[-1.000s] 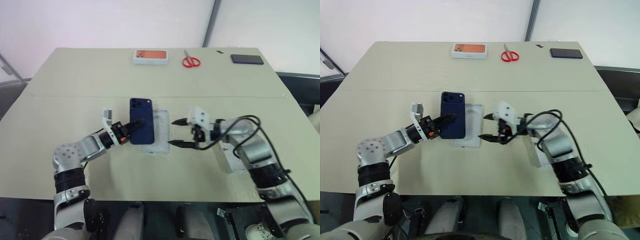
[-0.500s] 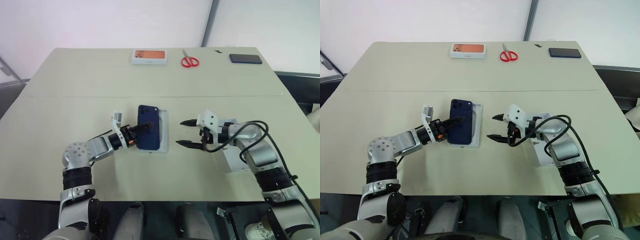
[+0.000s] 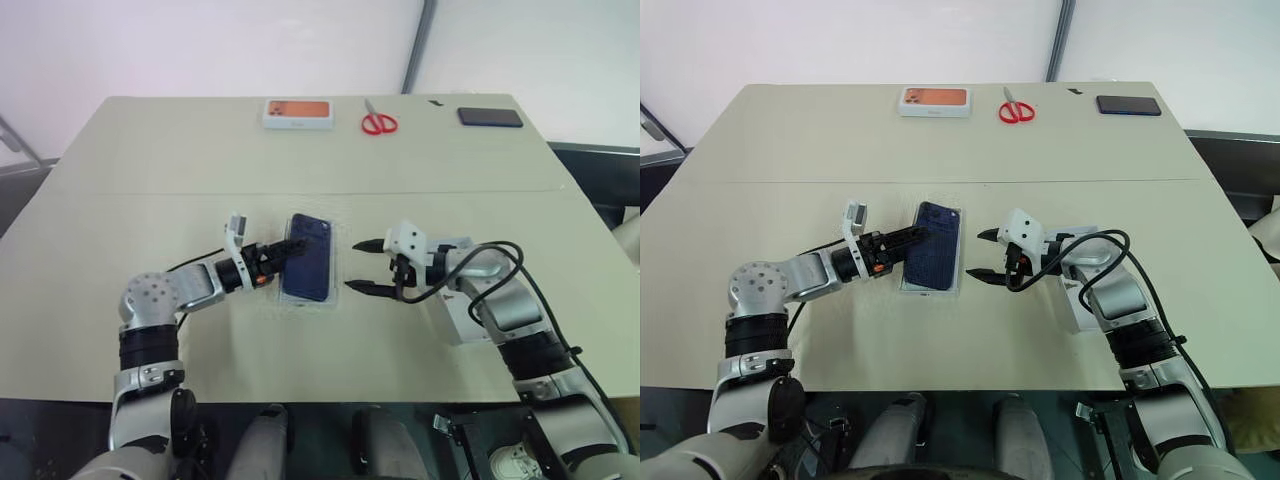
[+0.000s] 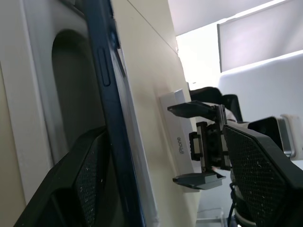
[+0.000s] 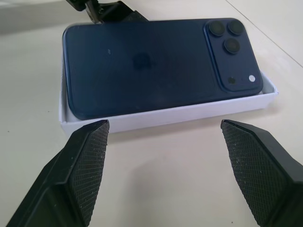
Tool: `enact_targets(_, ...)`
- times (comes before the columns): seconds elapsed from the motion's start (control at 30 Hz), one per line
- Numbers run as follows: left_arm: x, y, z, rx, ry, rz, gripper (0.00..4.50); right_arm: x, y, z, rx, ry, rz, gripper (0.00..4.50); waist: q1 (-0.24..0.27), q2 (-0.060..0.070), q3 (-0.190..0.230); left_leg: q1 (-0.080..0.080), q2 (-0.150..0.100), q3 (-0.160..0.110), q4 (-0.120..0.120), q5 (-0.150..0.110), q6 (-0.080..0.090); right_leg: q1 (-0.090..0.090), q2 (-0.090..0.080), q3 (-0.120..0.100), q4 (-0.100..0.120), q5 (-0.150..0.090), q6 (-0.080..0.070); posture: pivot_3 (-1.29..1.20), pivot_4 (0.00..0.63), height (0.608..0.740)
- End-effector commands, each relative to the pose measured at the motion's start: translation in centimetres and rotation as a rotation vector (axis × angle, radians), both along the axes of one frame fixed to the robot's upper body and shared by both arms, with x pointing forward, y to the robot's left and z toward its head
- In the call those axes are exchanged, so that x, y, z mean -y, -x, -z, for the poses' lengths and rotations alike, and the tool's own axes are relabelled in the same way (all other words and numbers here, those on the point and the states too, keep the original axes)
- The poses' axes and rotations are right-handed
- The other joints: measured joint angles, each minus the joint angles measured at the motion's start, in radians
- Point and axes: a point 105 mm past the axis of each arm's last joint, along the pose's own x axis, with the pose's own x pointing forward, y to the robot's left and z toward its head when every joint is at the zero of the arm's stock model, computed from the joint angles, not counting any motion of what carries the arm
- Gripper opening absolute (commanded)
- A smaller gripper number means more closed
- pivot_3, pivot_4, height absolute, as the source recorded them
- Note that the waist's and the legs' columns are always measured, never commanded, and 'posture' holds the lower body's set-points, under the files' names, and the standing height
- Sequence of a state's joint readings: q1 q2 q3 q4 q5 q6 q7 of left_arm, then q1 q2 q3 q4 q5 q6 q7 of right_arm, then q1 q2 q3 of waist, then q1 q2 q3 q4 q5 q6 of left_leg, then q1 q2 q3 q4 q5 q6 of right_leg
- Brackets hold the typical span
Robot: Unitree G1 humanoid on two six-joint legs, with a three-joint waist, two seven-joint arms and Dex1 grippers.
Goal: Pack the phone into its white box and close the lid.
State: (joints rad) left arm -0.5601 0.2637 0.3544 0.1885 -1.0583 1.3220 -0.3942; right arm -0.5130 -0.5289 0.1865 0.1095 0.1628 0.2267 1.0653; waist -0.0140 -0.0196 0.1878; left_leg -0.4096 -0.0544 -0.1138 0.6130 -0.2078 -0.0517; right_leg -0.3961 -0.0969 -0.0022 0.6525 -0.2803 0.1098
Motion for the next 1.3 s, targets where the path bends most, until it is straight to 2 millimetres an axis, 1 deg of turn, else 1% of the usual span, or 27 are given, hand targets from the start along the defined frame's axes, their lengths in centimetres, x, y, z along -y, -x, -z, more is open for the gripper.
enact_targets(0.03, -0.1, 0.1, -1.0, 0.041, 0.004, -0.004, 3.85, -0.4, -0.1, -1.2, 0.055, -0.011, -0.015, 3.97, 0.000, 0.000, 0.000, 0.000, 0.000, 0.000, 0.000, 0.000, 0.000, 0.000, 0.000, 0.000, 0.000, 0.000, 0.000, 0.00, 0.150, 0.740)
enact_targets(0.27, -1.5, 0.3, -1.1, 0.058, -0.044, -0.027, 3.85, -0.4, 0.0, -1.0, 0.050, -0.009, -0.016, 3.97, -0.003, 0.000, 0.000, 0.000, 0.000, 0.000, 0.000, 0.000, 0.000, 0.000, 0.000, 0.000, 0.000, 0.000, 0.000, 0.00, 0.150, 0.740)
enact_targets(0.4, -2.4, 0.4, -1.6, 0.081, -0.053, -0.038, 3.85, -0.4, 0.0, -1.1, 0.050, -0.006, -0.019, 3.97, 0.000, 0.000, 0.000, 0.000, 0.000, 0.000, 0.000, 0.000, 0.000, 0.000, 0.000, 0.000, 0.000, 0.000, 0.000, 0.00, 0.150, 0.740)
enact_targets(0.63, -5.1, -0.2, -2.4, 0.133, -0.129, -0.121, 3.85, -0.8, -0.2, -1.3, 0.044, -0.023, -0.024, 3.97, -0.003, 0.000, 0.000, 0.000, 0.000, 0.000, 0.000, 0.000, 0.000, 0.000, 0.000, 0.000, 0.000, 0.000, 0.000, 0.00, 0.150, 0.740)
enact_targets(0.67, -5.6, -0.4, -2.2, 0.155, -0.182, -0.143, 3.63, -0.7, -0.4, -1.4, 0.046, -0.028, -0.010, 3.71, -0.003, 0.000, 0.000, 0.000, 0.000, 0.000, 0.000, 0.000, 0.000, 0.000, 0.000, 0.000, 0.000, 0.000, 0.000, 0.00, 0.150, 0.740)
enact_targets(0.73, -6.6, -1.1, -1.8, 0.205, -0.282, -0.199, 3.00, -0.8, -0.7, -1.3, 0.055, -0.022, 0.003, 3.07, -0.004, 0.000, 0.000, 0.000, 0.000, 0.000, 0.000, 0.000, 0.000, -0.001, 0.000, 0.000, 0.000, 0.000, 0.000, 0.00, 0.150, 0.740)
enact_targets(0.8, -7.2, -1.9, -1.1, 0.303, -0.443, -0.235, 1.98, -0.9, -1.1, -1.1, 0.079, -0.003, 0.017, 2.04, -0.001, 0.000, 0.000, 0.000, 0.000, 0.000, -0.001, 0.000, 0.000, -0.001, 0.000, 0.000, 0.000, 0.000, 0.000, 0.00, 0.150, 0.740)
enact_targets(0.9, -6.6, -2.4, -0.7, 0.438, -0.547, -0.230, 0.50, -1.2, -1.8, -0.7, 0.109, 0.031, 0.042, 0.47, 0.002, 0.000, 0.000, 0.000, 0.000, 0.001, -0.001, 0.000, 0.000, -0.001, 0.000, 0.001, 0.000, 0.000, 0.000, 0.00, 0.150, 0.740)
enact_targets(0.93, -6.3, -2.5, -0.5, 0.487, -0.576, -0.217, 0.02, -1.2, -1.9, -0.5, 0.116, 0.040, 0.047, 0.01, 0.003, 0.000, 0.000, 0.000, 0.000, 0.001, -0.001, 0.000, 0.000, 0.000, 0.000, 0.001, -0.001, 0.000, 0.000, 0.00, 0.150, 0.740)
enact_targets(1.03, -5.4, -2.5, 0.1, 0.577, -0.624, -0.190, 0.02, -1.5, -2.1, -0.1, 0.115, 0.040, 0.054, 0.01, 0.003, 0.000, 0.000, 0.000, 0.000, 0.001, -0.001, 0.000, 0.000, -0.001, 0.000, 0.001, -0.001, 0.000, 0.000, 0.00, 0.150, 0.740)
enact_targets(1.07, -4.9, -2.2, 0.5, 0.630, -0.648, -0.153, 0.02, -1.6, -2.2, -0.1, 0.132, 0.051, 0.056, 0.01, 0.002, 0.000, 0.000, 0.000, 0.000, 0.001, -0.001, 0.000, 0.000, -0.001, 0.000, 0.001, -0.001, 0.000, 0.000, 0.00, 0.150, 0.740)
enact_targets(1.13, -4.5, -1.5, 1.3, 0.708, -0.688, -0.106, 0.02, -1.7, -2.4, -0.1, 0.149, 0.060, 0.062, 0.01, -0.002, 0.000, 0.000, 0.000, 0.000, 0.001, -0.001, 0.000, 0.000, -0.001, -0.001, 0.001, -0.001, 0.000, 0.000, 0.00, 0.150, 0.740)
enact_targets(1.2, -4.7, -0.9, 1.8, 0.773, -0.696, -0.077, 0.02, -1.7, -2.4, -0.1, 0.150, 0.062, 0.063, 0.01, -0.006, 0.001, 0.000, 0.000, 0.000, 0.002, -0.002, 0.000, 0.000, -0.001, 0.000, 0.001, -0.001, 0.000, 0.000, 0.00, 0.150, 0.740)
enact_targets(1.3, -5.5, -1.0, 2.5, 0.856, -0.736, -0.104, 0.02, -1.5, -2.4, 0.0, 0.148, 0.065, 0.067, 0.01, -0.002, 0.001, 0.000, 0.000, 0.001, 0.001, -0.002, 0.000, 0.000, -0.002, 0.000, 0.001, -0.001, 0.000, -0.001, 0.00, 0.150, 0.740)
